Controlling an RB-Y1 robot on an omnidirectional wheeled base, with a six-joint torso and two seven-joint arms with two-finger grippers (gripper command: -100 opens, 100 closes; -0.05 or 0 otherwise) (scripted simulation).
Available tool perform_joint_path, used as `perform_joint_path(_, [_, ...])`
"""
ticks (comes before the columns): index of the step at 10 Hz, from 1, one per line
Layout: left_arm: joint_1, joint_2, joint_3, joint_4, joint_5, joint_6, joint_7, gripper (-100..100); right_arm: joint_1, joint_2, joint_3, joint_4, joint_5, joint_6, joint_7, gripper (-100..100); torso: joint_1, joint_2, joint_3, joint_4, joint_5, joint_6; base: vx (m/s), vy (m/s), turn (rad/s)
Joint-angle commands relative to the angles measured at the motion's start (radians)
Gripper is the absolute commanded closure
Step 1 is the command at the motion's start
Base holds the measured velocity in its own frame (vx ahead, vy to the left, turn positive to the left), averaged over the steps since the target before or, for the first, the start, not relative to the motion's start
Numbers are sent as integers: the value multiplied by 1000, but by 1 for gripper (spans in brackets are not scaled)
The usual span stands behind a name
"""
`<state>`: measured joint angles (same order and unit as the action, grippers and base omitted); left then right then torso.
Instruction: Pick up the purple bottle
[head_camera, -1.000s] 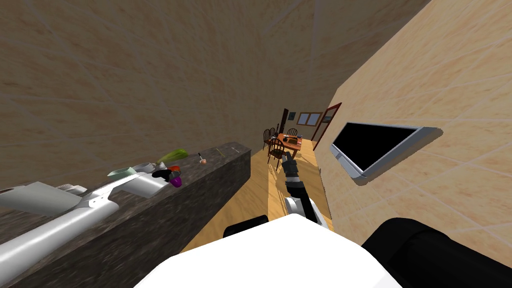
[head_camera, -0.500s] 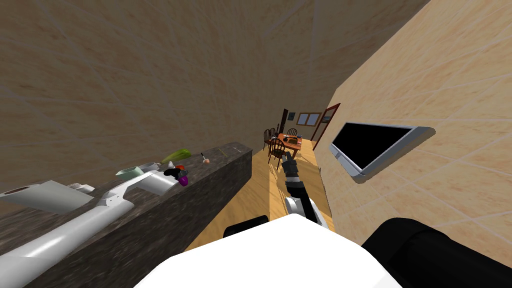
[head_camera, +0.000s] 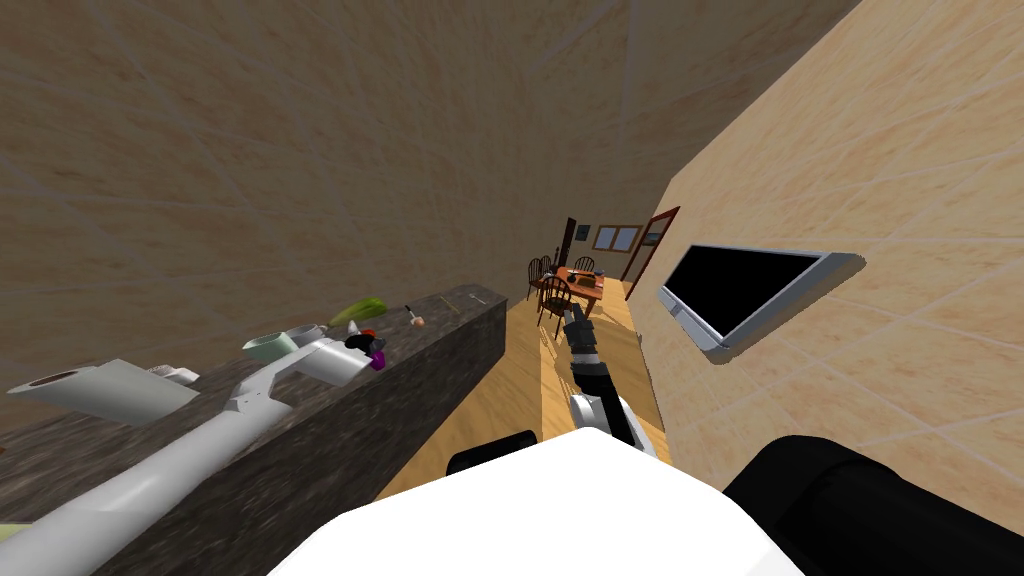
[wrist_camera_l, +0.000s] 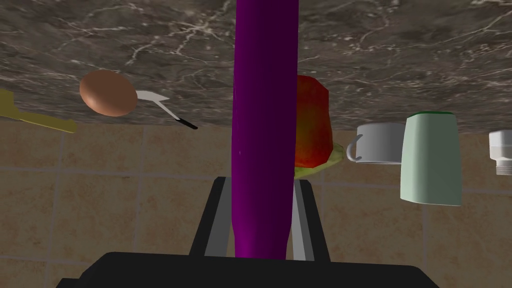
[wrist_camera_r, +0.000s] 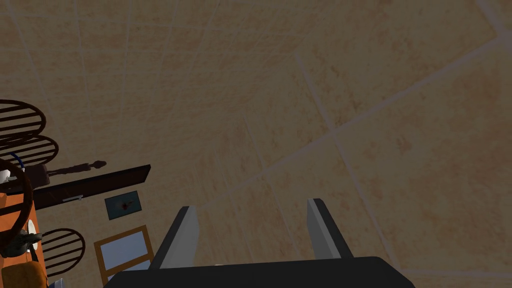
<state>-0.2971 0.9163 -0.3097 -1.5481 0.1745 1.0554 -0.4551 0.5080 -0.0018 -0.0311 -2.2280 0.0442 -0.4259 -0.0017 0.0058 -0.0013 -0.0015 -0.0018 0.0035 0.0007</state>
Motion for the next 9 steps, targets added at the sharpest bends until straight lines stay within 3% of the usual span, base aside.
perform_joint_path(1, [4, -17, 13, -26, -17, 42, -2, 100, 0, 0, 0, 0, 0, 0, 0, 0, 0, 0, 0, 0, 0, 0, -9, 62, -15])
perform_joint_path(2, [14, -51, 39, -67, -52, 73, -7, 100, 0, 0, 0, 0, 0, 0, 0, 0, 0, 0, 0, 0, 0, -1, -12, 70, -3])
perform_joint_path(3, [14, -51, 39, -70, -52, 93, -7, 100, 0, 0, 0, 0, 0, 0, 0, 0, 0, 0, 0, 0, 0, 0, -12, 59, -20])
perform_joint_path(4, [23, -85, 64, -114, -87, 130, -12, 100, 0, 0, 0, 0, 0, 0, 0, 0, -1, 0, 0, 0, -1, -1, -16, 71, -3])
perform_joint_path(5, [23, -85, 64, -114, -87, 145, -12, 100, 0, 0, 0, 0, 0, 0, 0, 0, 0, 1, 1, 1, -1, -1, -14, 61, -11])
perform_joint_path(6, [33, -120, 90, -158, -122, 182, -17, 100, 0, 0, 0, 0, 0, 0, 0, 0, 0, 1, 0, 0, -1, -2, -8, 71, -6])
perform_joint_path(8, [31, -113, 87, -150, -114, 179, -18, 100, 0, 0, 0, 0, 0, 0, 0, 0, -1, 0, 0, 0, -1, -2, -6, 43, -6])
perform_joint_path(9, [31, -114, 88, -151, -116, 184, -18, 0, 0, 0, 0, 0, 0, 0, 0, 0, -2, 0, 0, 0, -1, -2, -1, 5, 3])
